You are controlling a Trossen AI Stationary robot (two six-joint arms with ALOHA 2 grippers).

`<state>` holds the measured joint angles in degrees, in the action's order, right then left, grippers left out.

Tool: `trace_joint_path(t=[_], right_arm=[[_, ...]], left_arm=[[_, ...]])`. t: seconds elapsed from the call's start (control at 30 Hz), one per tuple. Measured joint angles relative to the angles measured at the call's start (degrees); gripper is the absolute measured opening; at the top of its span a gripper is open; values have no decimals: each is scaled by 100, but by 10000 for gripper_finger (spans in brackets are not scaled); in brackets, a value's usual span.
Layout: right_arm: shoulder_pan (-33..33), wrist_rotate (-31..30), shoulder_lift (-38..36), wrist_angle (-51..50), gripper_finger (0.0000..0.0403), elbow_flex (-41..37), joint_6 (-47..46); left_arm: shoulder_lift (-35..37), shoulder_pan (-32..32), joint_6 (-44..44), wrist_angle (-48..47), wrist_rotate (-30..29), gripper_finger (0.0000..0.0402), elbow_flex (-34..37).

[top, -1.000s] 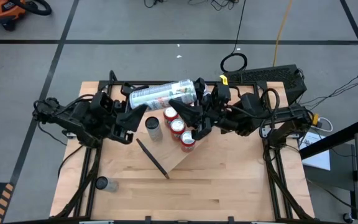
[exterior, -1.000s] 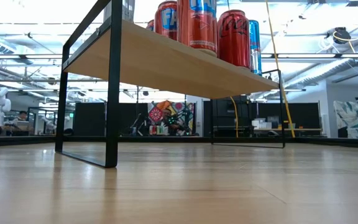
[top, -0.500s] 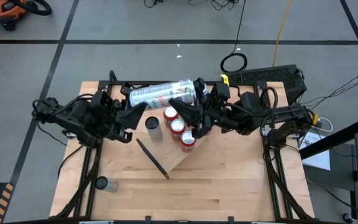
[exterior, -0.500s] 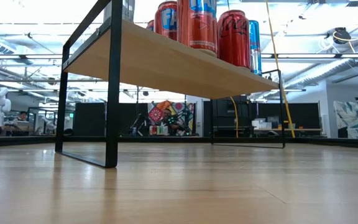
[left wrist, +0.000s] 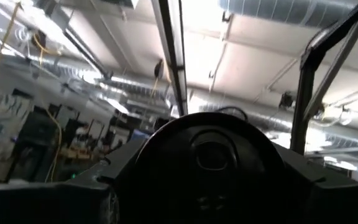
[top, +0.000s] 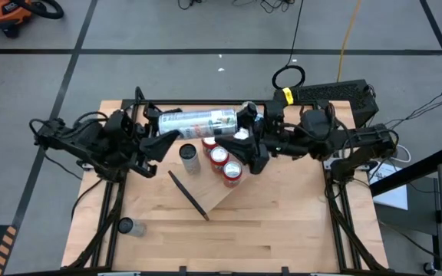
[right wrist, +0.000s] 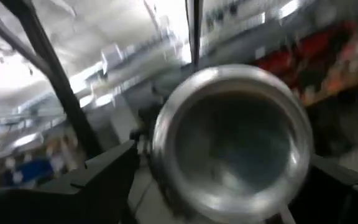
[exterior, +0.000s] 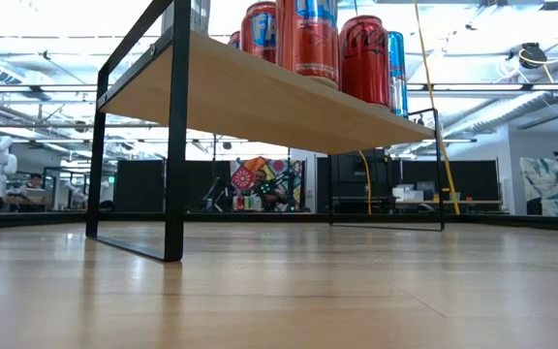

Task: Place canned beverage on shelf
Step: Put the right white soda can on the shelf

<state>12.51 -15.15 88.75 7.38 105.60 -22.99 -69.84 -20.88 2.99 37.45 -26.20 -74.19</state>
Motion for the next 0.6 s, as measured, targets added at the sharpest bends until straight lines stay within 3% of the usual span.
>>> trace_joint_path(t=[0.17, 0.37, 0.6], right_arm=[[16, 469, -507, -1801, 345, 0, -620], [168, 495, -1025, -3974, 345, 0, -1029], [345, 792, -1012, -3902, 345, 0, -1057]], left_arm=[[301, 0, -613, -1140, -65, 247, -4], [549, 2, -1755, -2639, -59, 247, -4], [560, -24, -2724, -3139, 827, 247, -4]])
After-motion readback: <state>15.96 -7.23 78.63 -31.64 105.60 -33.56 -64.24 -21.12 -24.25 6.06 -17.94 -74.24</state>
